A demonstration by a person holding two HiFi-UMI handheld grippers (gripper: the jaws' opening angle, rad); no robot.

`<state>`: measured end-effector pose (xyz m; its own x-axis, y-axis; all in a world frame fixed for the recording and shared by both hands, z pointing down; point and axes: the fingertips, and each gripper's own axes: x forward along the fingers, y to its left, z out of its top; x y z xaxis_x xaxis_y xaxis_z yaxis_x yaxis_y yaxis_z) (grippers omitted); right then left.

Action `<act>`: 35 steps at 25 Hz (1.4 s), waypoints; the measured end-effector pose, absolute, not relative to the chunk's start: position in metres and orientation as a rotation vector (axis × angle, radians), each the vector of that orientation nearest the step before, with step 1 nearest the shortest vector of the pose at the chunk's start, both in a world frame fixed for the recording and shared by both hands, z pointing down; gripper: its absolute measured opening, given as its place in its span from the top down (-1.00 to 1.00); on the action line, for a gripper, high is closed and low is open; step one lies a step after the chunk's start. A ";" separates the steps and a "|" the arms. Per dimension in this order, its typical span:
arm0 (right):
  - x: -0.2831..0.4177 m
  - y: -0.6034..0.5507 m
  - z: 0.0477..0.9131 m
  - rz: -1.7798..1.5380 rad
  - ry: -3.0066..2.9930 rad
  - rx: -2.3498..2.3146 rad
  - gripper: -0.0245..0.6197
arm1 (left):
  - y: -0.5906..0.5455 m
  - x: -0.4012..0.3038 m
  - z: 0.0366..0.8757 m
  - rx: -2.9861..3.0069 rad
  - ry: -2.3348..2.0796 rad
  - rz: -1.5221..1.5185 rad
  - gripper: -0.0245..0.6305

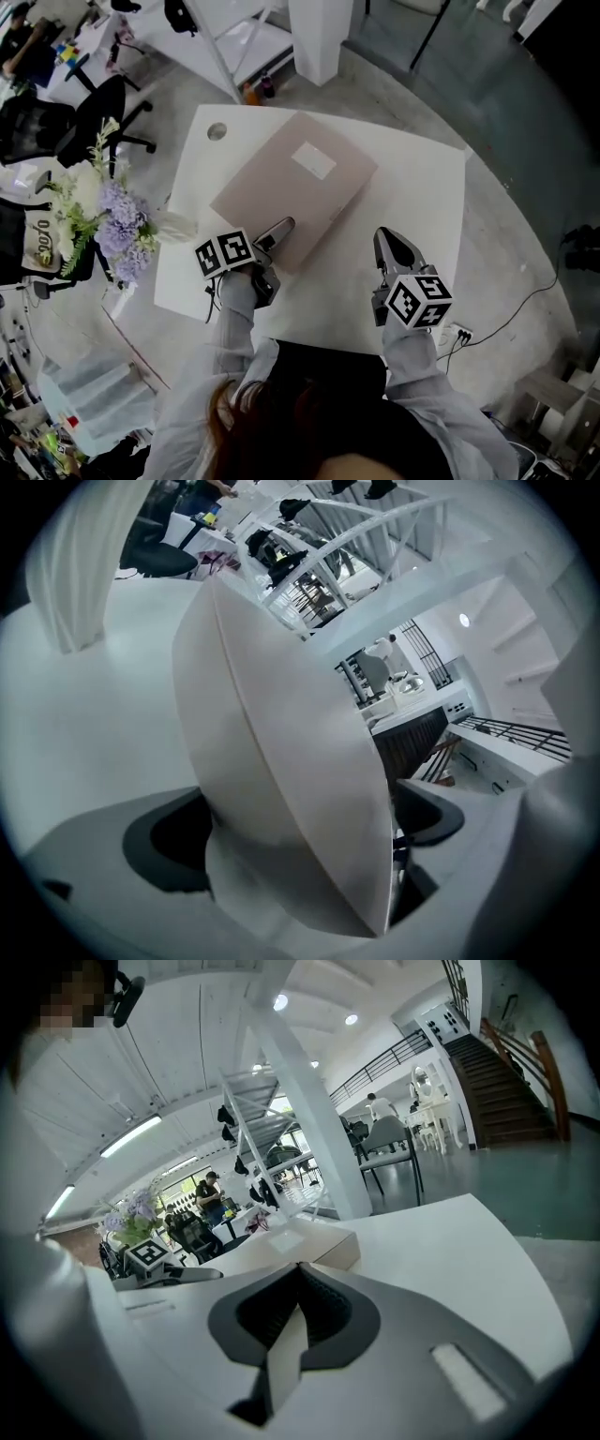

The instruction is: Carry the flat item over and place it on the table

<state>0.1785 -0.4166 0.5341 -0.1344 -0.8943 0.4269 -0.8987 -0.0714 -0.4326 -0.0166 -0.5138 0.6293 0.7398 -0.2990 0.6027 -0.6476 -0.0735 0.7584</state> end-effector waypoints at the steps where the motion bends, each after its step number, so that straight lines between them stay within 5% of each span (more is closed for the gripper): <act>1: 0.177 -0.415 0.532 0.999 -2.139 2.062 0.90 | -0.511 -0.017 0.629 1.674 -0.767 0.344 -0.91; 17: 0.149 -0.384 0.495 0.873 -2.142 2.106 0.90 | -0.459 -0.036 0.582 1.916 -0.613 0.382 -0.88; 26: 0.123 -0.349 0.477 0.802 -2.148 2.128 0.90 | -0.432 -0.050 0.534 2.136 -0.556 0.327 -0.22; 35: 0.101 -0.298 0.470 0.736 -2.140 2.189 0.90 | -0.398 -0.061 0.505 2.433 -0.524 0.414 0.12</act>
